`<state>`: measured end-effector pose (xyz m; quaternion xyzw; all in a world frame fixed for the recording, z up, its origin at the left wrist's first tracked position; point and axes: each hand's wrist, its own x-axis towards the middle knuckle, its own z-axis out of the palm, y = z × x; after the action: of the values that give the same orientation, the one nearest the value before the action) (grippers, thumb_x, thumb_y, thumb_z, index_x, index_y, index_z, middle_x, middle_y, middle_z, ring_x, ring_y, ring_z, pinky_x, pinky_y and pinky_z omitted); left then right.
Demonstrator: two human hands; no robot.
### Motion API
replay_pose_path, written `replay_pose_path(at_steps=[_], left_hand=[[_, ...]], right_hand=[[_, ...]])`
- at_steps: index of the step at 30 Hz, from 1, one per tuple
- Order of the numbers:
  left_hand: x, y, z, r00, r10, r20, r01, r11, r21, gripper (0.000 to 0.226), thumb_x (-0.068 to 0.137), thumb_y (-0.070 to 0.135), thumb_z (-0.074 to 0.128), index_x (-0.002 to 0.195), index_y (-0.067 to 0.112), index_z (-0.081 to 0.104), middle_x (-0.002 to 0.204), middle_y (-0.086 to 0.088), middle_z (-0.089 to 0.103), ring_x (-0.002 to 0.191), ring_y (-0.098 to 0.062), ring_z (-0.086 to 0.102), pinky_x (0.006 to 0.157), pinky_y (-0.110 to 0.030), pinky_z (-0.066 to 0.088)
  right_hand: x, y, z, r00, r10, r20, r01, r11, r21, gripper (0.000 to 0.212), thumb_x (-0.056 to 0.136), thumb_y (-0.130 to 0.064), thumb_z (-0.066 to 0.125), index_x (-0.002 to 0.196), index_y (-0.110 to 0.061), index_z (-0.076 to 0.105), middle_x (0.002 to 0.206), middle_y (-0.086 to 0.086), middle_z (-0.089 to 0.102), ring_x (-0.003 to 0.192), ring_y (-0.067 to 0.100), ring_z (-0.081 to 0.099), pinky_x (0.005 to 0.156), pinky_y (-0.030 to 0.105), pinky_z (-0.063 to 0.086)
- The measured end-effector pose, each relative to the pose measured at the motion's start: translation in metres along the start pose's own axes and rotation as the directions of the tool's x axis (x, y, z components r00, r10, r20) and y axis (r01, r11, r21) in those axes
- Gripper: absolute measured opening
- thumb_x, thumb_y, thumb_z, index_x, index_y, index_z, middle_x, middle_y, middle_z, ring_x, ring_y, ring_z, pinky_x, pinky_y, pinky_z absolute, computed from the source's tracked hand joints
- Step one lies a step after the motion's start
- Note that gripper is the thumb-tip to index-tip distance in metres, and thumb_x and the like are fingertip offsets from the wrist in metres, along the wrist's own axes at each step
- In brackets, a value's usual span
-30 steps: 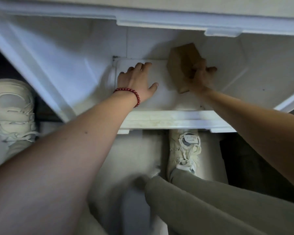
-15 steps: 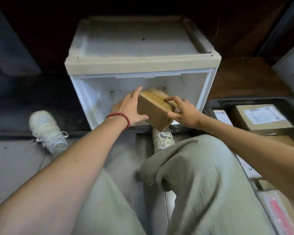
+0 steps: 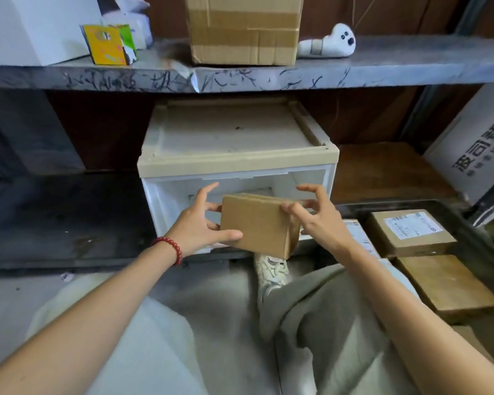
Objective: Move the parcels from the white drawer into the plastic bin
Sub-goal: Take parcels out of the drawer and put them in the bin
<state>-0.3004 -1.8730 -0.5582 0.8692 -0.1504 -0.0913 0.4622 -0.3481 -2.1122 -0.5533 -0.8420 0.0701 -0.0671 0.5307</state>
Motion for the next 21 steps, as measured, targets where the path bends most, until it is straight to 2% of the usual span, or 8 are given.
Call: replay_pose_path(at_steps=[2,4,9,12,15,17,19,21], left_hand=[[-0.005,-0.004,-0.003,1.000,0.015,0.005,-0.015,0.996,-0.088,0.113,0.058,0.038,0.086,0.146,0.041,0.016,0.120,0.014,0.050,0.085,-0.003,0.068,0.079,-0.023,0.054],[-0.010,-0.012,-0.004,0.999,0.033,0.039,-0.028,0.994,-0.109,0.119,0.049,0.047,0.088,0.145,0.047,0.016,0.120,0.023,0.047,0.096,-0.002,0.063,0.083,-0.024,0.053],[-0.012,-0.036,0.007,0.997,0.013,0.073,-0.001,0.987,-0.159,0.119,0.050,0.030,0.090,0.140,0.056,0.015,0.125,0.026,0.044,0.114,-0.013,0.057,0.085,-0.022,0.053],[-0.009,-0.040,0.018,1.000,-0.002,-0.013,-0.001,0.976,-0.218,0.100,0.062,0.026,0.086,0.133,0.057,0.022,0.122,0.023,0.049,0.103,-0.002,0.061,0.078,-0.012,0.050],[-0.006,-0.035,0.028,0.997,-0.018,-0.076,-0.004,0.962,-0.273,0.082,0.070,0.025,0.082,0.130,0.049,0.032,0.110,0.029,0.052,0.088,0.015,0.060,0.069,-0.002,0.044],[-0.002,-0.033,0.032,0.995,-0.040,-0.086,0.010,0.946,-0.324,0.075,0.069,0.032,0.080,0.128,0.046,0.036,0.109,0.025,0.060,0.088,0.008,0.064,0.076,-0.009,0.049],[0.003,-0.031,0.035,0.993,-0.071,-0.089,0.034,0.929,-0.368,0.071,0.066,0.044,0.076,0.126,0.043,0.038,0.109,0.018,0.066,0.087,-0.002,0.068,0.083,-0.028,0.055],[0.007,-0.028,0.036,0.989,-0.099,-0.109,0.048,0.916,-0.397,0.065,0.067,0.047,0.072,0.123,0.040,0.039,0.108,0.016,0.068,0.085,-0.005,0.068,0.080,-0.030,0.056]], right_hand=[[0.008,0.002,-0.002,0.997,0.080,0.016,-0.080,0.996,0.033,0.059,0.079,-0.059,0.065,0.127,-0.033,0.043,0.115,0.000,0.061,0.102,0.013,0.059,0.096,0.041,0.049],[0.015,0.004,0.002,0.989,0.145,0.033,-0.146,0.988,0.042,0.059,0.080,-0.061,0.062,0.126,-0.029,0.044,0.114,-0.001,0.060,0.103,0.014,0.059,0.101,0.042,0.046],[0.026,0.008,0.015,0.940,0.322,0.113,-0.338,0.921,0.191,0.060,0.077,-0.065,0.062,0.116,-0.022,0.044,0.114,0.006,0.059,0.103,0.021,0.063,0.078,0.039,0.057],[0.029,0.014,0.014,0.933,0.340,0.118,-0.357,0.916,0.181,0.056,0.075,-0.072,0.058,0.101,-0.024,0.046,0.114,0.008,0.059,0.102,0.024,0.064,0.080,0.042,0.058],[0.029,0.017,0.011,0.935,0.332,0.125,-0.351,0.917,0.189,0.066,0.070,-0.079,0.052,0.105,-0.023,0.049,0.116,0.007,0.059,0.103,0.023,0.063,0.074,0.036,0.058],[0.028,0.017,0.009,0.938,0.317,0.139,-0.341,0.915,0.217,0.077,0.064,-0.080,0.050,0.114,-0.022,0.049,0.118,0.005,0.059,0.104,0.022,0.063,0.070,0.033,0.057],[0.028,0.017,0.008,0.946,0.291,0.141,-0.316,0.925,0.213,0.080,0.064,-0.082,0.048,0.118,-0.023,0.048,0.119,0.002,0.060,0.104,0.021,0.064,0.073,0.033,0.057],[0.029,0.017,0.008,0.952,0.273,0.135,-0.295,0.939,0.179,0.075,0.066,-0.082,0.045,0.117,-0.026,0.049,0.117,-0.003,0.060,0.104,0.017,0.063,0.077,0.033,0.056]])
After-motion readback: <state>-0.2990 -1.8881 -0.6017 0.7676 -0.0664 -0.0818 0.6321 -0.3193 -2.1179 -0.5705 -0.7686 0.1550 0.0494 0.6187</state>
